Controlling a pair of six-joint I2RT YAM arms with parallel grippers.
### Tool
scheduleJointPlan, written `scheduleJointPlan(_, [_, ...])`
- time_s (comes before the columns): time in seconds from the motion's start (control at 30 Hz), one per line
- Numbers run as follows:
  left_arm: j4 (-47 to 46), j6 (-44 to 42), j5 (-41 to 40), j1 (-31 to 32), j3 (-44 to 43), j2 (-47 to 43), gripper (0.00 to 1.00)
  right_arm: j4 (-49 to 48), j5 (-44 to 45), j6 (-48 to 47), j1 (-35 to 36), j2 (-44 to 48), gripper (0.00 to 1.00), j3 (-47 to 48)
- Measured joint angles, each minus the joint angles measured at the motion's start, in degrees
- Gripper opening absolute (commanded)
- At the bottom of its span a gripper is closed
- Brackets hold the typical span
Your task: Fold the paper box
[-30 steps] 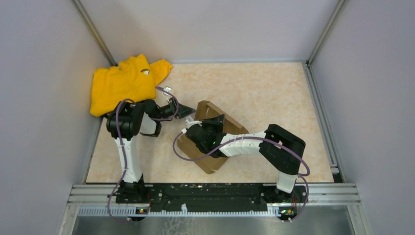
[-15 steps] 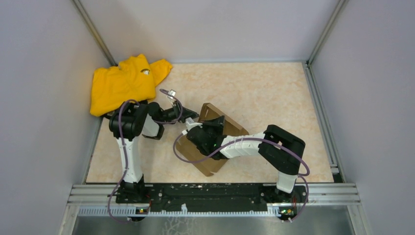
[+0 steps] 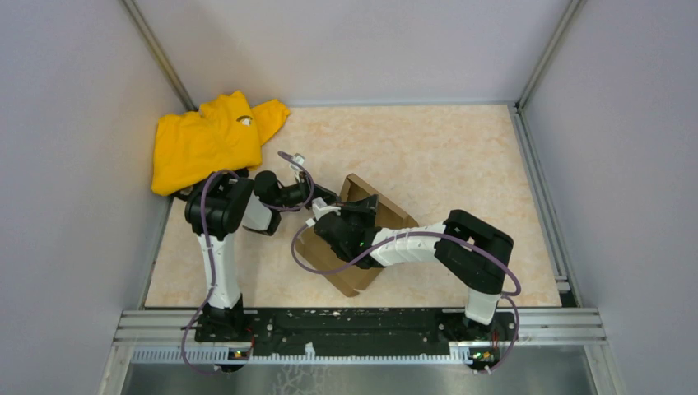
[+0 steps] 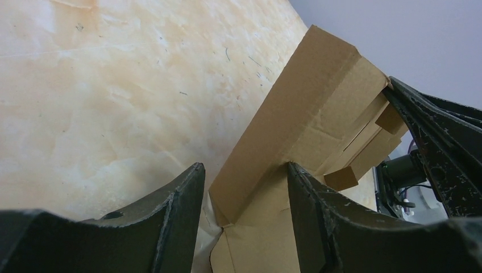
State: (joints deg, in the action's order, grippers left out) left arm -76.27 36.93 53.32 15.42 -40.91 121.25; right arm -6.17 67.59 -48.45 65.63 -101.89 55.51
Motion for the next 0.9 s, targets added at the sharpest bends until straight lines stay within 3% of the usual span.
scheduleJointPlan(0.47, [0.35, -2.29, -0.83, 0.2, 0.74, -1.09, 0.63, -0.52, 0.09, -0.59, 0.0, 0.0, 0.0, 0.0])
scheduleJointPlan(0.9, [0.15, -2.71, -2.27, 0.2, 2.56, -1.6, 0.7, -10.21, 2.14, -8.02, 0.0, -0.02, 0.0, -2.67])
